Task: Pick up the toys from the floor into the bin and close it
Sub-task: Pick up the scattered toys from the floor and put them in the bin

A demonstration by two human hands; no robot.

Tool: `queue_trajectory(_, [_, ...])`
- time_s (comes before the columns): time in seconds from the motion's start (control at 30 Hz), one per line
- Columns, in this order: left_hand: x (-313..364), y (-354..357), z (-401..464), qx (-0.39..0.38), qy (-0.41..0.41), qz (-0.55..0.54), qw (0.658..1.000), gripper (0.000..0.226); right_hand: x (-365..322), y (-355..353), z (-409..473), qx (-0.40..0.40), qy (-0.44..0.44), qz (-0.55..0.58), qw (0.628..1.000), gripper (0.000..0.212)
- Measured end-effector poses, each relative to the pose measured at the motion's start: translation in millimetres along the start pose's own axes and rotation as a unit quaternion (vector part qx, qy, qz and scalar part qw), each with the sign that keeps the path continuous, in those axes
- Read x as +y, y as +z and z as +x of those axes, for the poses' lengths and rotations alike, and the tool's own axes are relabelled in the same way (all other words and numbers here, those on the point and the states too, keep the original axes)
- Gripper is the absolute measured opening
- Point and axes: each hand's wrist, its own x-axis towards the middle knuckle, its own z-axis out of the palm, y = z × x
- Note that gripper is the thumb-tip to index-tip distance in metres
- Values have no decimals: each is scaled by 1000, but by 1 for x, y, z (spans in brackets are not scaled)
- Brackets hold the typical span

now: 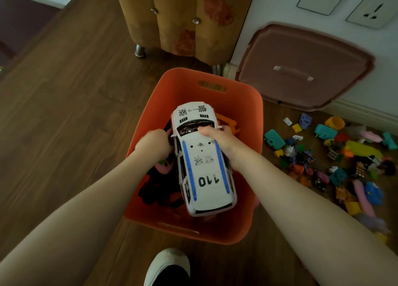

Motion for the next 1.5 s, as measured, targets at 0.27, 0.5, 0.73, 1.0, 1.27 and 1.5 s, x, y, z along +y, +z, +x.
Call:
queue_trajectory(0.27, [21, -47, -45, 249, 157, -345, 891, 18, -12, 2, 1, -16, -59, -103, 993, 59])
queue_trajectory(0.5, [42, -6, -36, 81, 134, -348, 924, 33, -5, -10, 0, -39, -65, 245, 967, 74])
queue_trajectory(0.73, [36, 31, -49, 171, 308, 45, 935, 99, -14, -11, -7, 101, -115, 88, 984, 27])
queue_trajectory(1.0, [11, 49, -57, 146, 405, 221, 875, 85, 2, -26, -4, 221, -257, -393, 855, 38])
queue_trajectory(1.27, [15, 9, -11, 61, 301, 152, 939, 127, 20, -19, 4, 172, -249, -399, 865, 46])
queue_trajectory(1.5, [21, -13, 15, 57, 328, 104, 937, 126, 15, -22, 15, 103, -204, -424, 877, 78])
